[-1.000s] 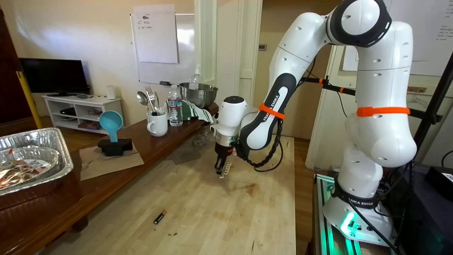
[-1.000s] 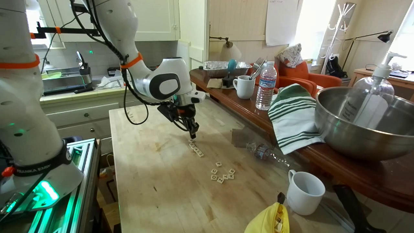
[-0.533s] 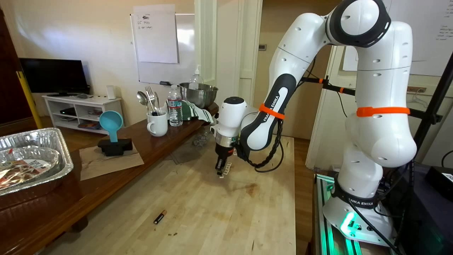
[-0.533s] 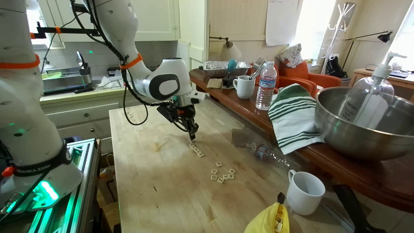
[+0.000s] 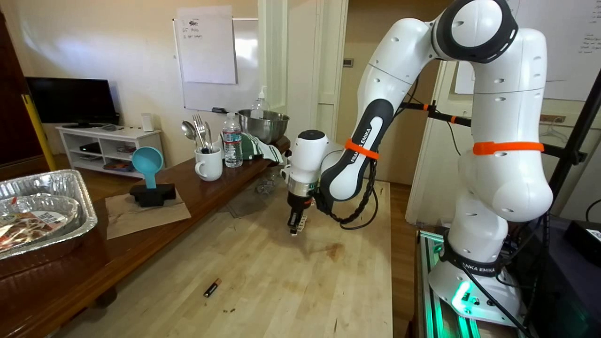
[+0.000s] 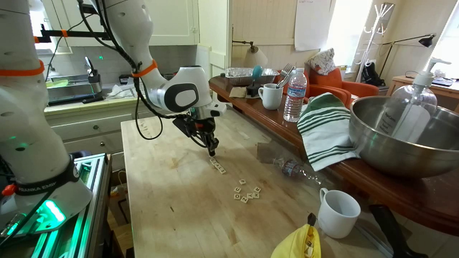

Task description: Spell the word 'Metals'.

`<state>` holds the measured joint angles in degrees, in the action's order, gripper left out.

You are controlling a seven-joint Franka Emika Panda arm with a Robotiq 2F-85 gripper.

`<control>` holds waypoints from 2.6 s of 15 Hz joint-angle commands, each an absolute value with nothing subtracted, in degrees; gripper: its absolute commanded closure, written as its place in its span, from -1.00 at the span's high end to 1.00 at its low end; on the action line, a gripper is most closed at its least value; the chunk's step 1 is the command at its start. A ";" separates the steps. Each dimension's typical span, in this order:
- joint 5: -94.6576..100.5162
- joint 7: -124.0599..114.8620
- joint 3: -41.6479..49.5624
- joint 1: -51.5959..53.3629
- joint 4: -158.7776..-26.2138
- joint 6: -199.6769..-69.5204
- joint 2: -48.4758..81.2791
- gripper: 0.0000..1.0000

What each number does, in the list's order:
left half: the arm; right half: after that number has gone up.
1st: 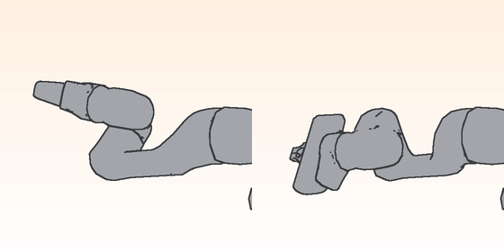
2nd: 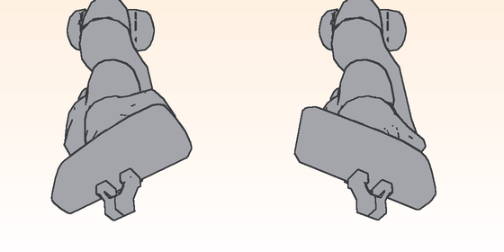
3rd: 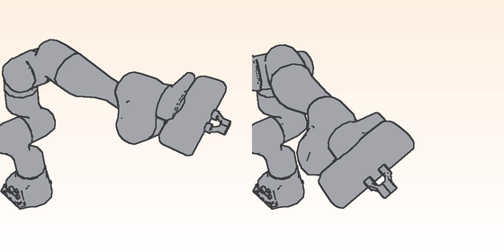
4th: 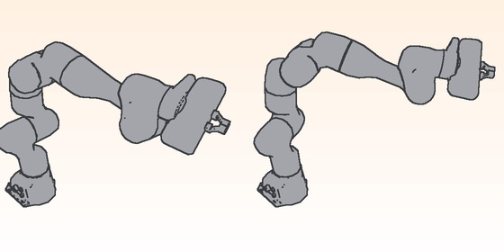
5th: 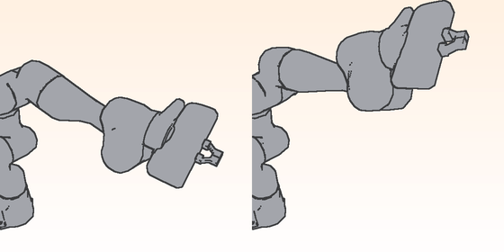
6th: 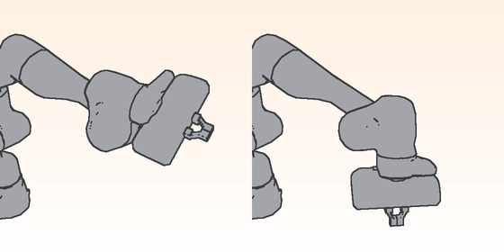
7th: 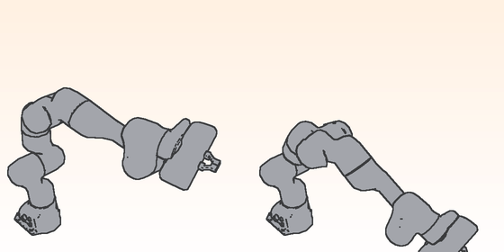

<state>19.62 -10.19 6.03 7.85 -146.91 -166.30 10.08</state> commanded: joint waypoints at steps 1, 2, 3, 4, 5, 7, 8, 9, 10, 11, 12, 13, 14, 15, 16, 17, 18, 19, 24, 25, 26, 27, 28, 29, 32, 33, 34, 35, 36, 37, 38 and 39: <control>20.86 -12.35 7.11 8.45 -147.66 -164.98 9.81 -1.00; 20.92 -13.16 7.37 8.61 -147.74 -164.24 9.54 -1.00; 20.98 -13.61 7.53 8.65 -147.79 -164.22 9.48 -1.00; 21.01 -14.35 7.74 8.77 -147.76 -163.94 9.41 -1.00; 21.01 -15.20 7.91 8.87 -147.67 -163.67 9.41 -1.00; 20.69 -16.19 7.56 8.50 -147.60 -163.03 9.33 -1.00; 20.58 -16.83 7.50 8.51 -147.56 -162.77 9.35 -1.00; 20.53 -17.63 7.44 8.54 -147.53 -162.28 9.30 -1.00; 20.50 -18.23 7.36 8.53 -147.54 -161.82 9.23 -1.00; 20.57 -18.99 7.35 8.54 -147.55 -161.46 9.18 -1.00; 20.66 -19.79 7.36 8.53 -147.51 -161.02 9.12 -1.00; 20.72 -20.71 7.39 8.53 -147.42 -160.84 9.15 -1.00; 20.61 -21.42 7.33 8.48 -147.28 -160.52 9.17 -1.00; 20.50 -22.14 7.24 8.44 -147.18 -160.25 9.18 -1.00; 20.48 -22.80 7.18 8.42 -147.13 -160.14 9.20 -1.00; 20.56 -23.48 7.17 8.44 -147.09 -160.18 9.27 -1.00; 20.69 -24.26 7.22 8.53 -147.00 -160.03 9.37 -1.00; 20.74 -25.19 7.28 8.62 -146.90 -160.14 9.51 -1.00; 20.39 -28.53 7.29 8.76 -146.38 -160.57 10.16 -1.00; 20.35 -29.09 7.29 8.78 -146.30 -160.47 10.22 -1.00; 20.30 -29.55 7.29 8.78 -146.22 -160.50 10.29 -1.00; 20.38 -30.25 7.37 8.82 -146.11 -160.78 10.42 -1.00; 20.32 -30.62 7.35 8.82 -146.05 -160.66 10.44 -1.00; 20.28 -31.03 7.36 8.82 -146.01 -160.67 10.47 -1.00; 20.46 -31.80 7.44 8.84 -146.01 -160.74 10.55 -1.00; 20.61 -31.96 7.49 8.85 -146.02 -160.82 10.59 -1.00; 20.75 -32.01 7.52 8.83 -146.04 -160.96 10.61 -1.00; 20.86 -31.92 7.55 8.78 -146.04 -161.19 10.65 -1.00; 20.81 -31.79 7.53 8.73 -146.01 -161.21 10.65 -1.00; 20.88 -31.79 7.56 8.72 -145.96 -161.21 10.67 -1.00; 20.89 -31.73 7.59 8.69 -145.94 -161.26 10.67 -1.00; 20.90 -31.73 7.60 8.68 -145.94 -161.35 10.67 -1.00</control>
<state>19.67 -30.08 7.09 8.07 -146.76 -162.01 9.24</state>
